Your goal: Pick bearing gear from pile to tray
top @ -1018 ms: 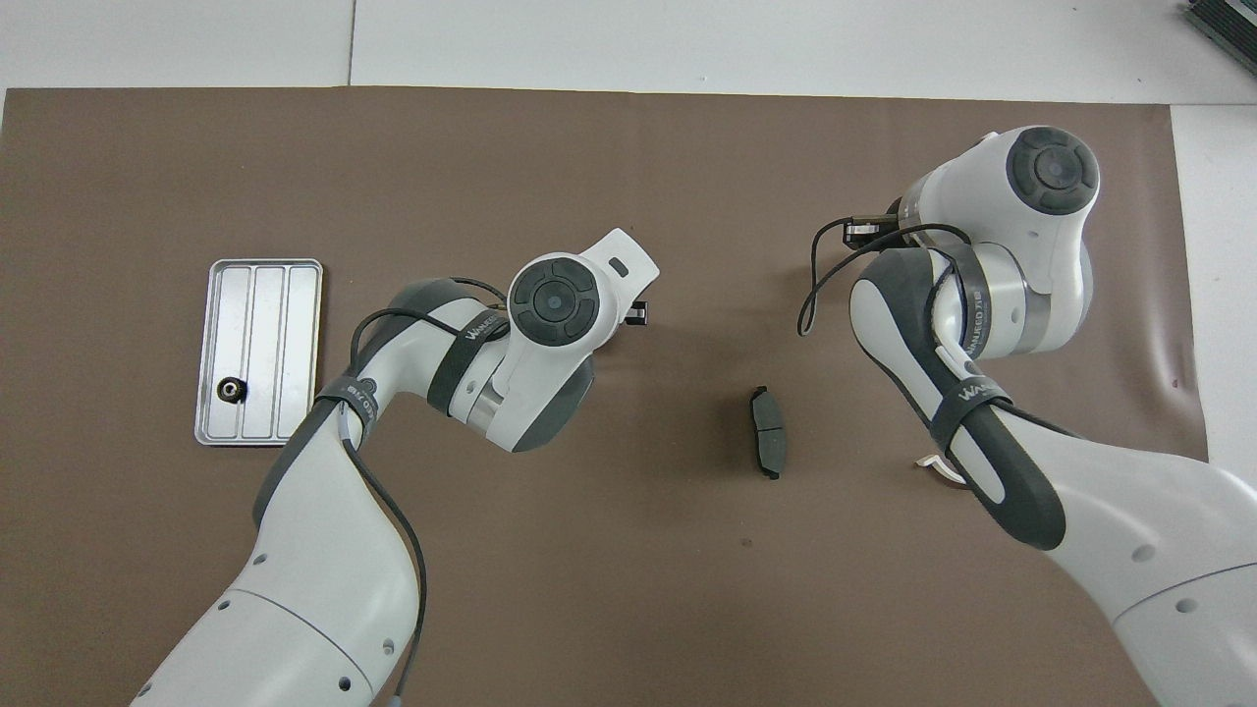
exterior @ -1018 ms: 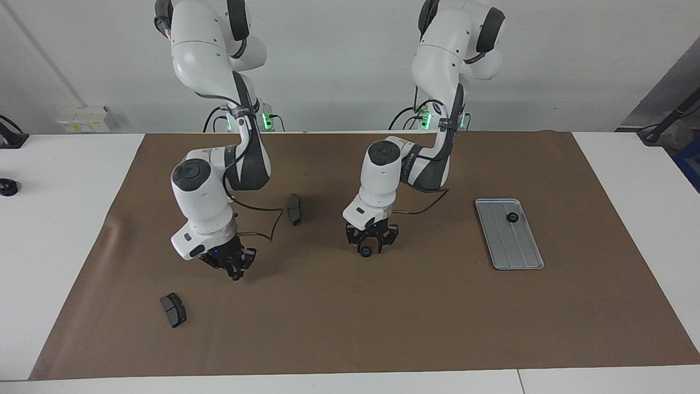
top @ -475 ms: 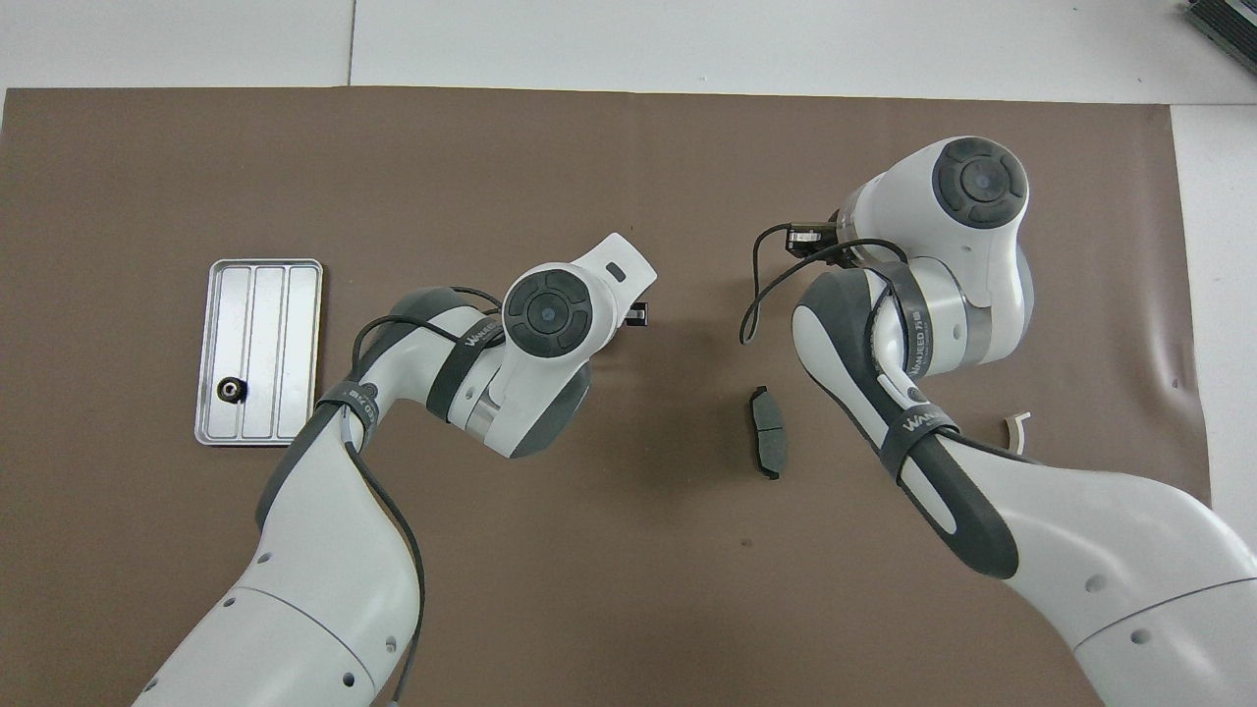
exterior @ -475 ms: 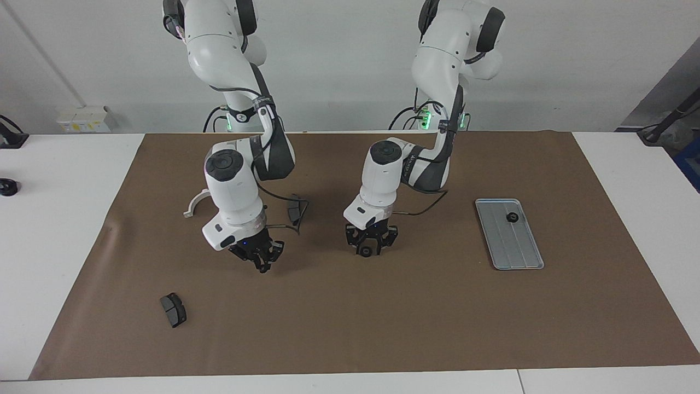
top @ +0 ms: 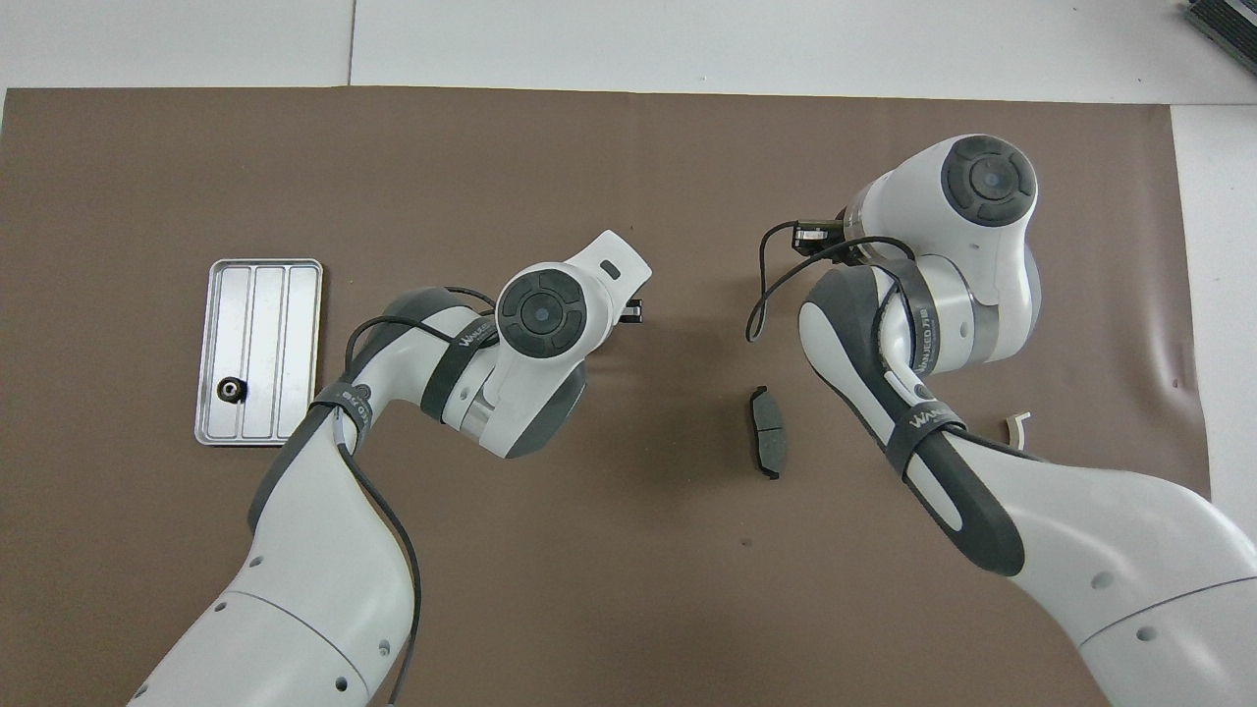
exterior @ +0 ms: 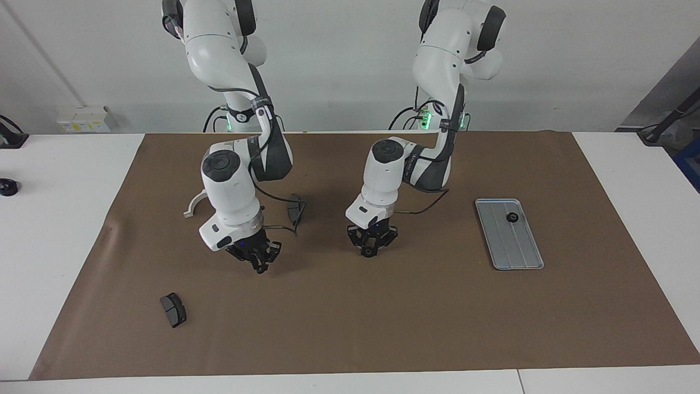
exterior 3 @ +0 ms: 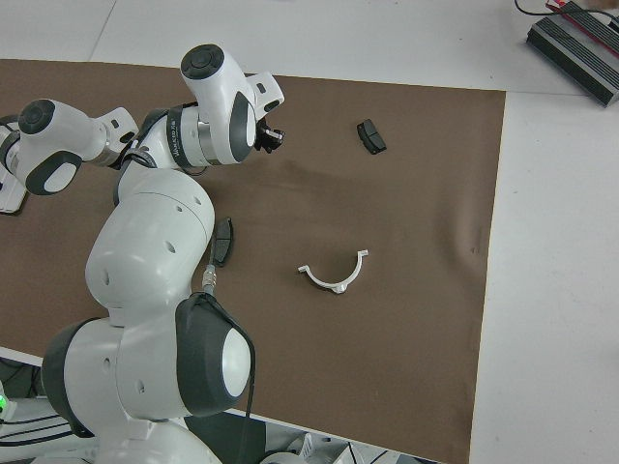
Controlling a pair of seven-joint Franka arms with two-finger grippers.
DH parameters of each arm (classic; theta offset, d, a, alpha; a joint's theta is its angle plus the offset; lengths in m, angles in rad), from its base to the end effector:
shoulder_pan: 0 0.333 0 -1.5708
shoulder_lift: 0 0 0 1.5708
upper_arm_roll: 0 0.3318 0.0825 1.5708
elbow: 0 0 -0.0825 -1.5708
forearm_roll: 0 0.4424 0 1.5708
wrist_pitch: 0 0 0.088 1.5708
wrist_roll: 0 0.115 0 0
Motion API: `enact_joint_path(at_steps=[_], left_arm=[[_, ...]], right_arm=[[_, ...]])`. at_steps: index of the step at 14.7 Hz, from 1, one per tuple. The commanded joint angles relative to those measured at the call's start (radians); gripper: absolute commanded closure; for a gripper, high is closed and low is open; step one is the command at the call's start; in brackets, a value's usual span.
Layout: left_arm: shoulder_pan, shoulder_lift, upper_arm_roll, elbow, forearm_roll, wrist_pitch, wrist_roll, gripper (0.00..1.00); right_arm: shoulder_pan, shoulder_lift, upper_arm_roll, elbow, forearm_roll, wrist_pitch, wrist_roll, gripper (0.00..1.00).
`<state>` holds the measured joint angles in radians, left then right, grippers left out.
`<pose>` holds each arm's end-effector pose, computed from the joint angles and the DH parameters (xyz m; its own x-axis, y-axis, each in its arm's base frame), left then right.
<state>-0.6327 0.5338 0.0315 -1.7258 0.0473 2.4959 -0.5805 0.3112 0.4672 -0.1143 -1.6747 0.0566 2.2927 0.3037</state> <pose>0.6142 -0.4240 0.2681 0.9734 -0.0503 0.2236 -0.0706 -0.9940 0.0839 0.7278 0.1556 0.3238 0.9809 -0.1263 0.1477 -0.1213 -0.9917 -0.0424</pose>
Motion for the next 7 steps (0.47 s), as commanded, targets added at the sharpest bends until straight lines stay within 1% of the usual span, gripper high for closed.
enact_joint_path(at_steps=[1,4,5,7], left_arm=[[0.004,-0.066,0.016,-0.047,-0.014,-0.046,-0.010,1.00],[0.062,-0.115,0.018,-0.060,-0.010,-0.130,-0.006,1.00],[0.085,-0.138,0.024,-0.079,-0.007,-0.150,-0.002,1.00],[0.123,-0.198,0.034,-0.162,0.000,-0.141,-0.001,1.00]], right_arm=[[-0.008,-0.015,0.007,-0.008,0.008,-0.007,0.006,1.00],[-0.004,-0.013,0.007,0.018,0.008,-0.018,0.023,1.00],[0.005,-0.013,0.024,0.032,0.008,-0.021,0.058,1.00],[0.015,-0.013,0.063,0.049,0.008,-0.006,0.151,1.00]])
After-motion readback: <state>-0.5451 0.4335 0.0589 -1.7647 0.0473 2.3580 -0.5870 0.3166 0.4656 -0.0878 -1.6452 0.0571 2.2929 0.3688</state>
